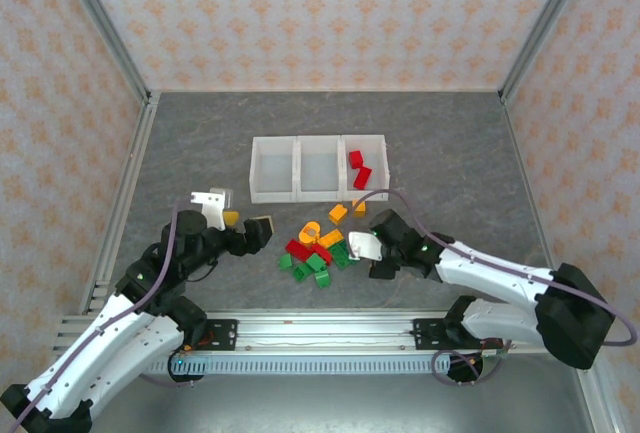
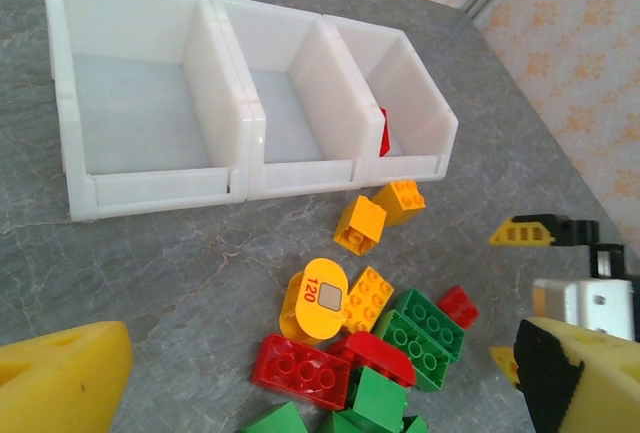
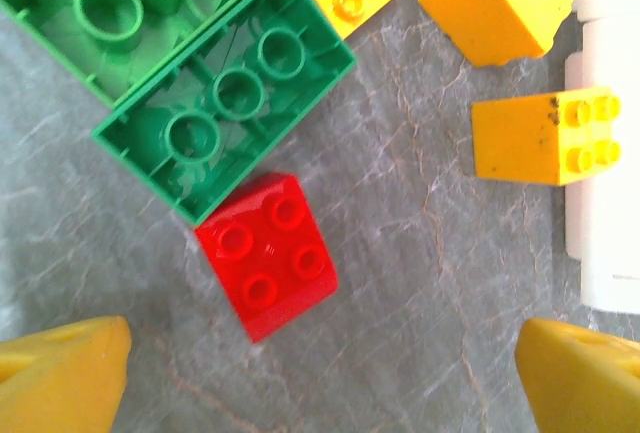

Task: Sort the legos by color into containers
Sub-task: Pick up the lego from the bottom-center of the table.

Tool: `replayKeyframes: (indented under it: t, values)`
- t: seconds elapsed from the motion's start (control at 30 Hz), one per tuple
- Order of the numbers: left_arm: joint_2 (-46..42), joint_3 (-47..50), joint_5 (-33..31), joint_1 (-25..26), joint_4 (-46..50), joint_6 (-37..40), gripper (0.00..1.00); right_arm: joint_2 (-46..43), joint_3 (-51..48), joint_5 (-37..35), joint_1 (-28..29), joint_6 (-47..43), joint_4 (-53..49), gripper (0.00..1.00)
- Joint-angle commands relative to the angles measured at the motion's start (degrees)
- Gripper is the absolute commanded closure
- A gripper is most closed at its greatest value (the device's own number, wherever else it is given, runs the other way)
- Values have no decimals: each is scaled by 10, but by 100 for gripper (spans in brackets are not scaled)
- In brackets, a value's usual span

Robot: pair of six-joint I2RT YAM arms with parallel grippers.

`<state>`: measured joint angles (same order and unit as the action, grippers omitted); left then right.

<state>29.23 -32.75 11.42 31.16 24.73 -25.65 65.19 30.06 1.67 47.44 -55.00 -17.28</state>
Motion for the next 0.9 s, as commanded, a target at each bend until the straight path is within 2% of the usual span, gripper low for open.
replayKeyframes:
  t: [0.0,0.33,0.47,0.5,0.6,0.87]
  values:
    - [-3,-6,11,5,-6,3,1,41,16,-5,0,-18,44,4]
    - [-13,-4,0,5,-7,-1,1,115,63,60,-27,-42,12,13]
    - [-13,-5,-4,5,-5,-2,1,141,80,83,-38,-50,-21,33]
    - [-13,-5,-6,5,-5,-3,1,142,82,93,-42,-49,-23,36]
    - [-13,-5,-7,5,-5,-4,1,149,88,115,-52,-47,-28,37]
    - [-16,-6,-9,5,-4,-4,1,199,97,105,-54,-42,-53,38]
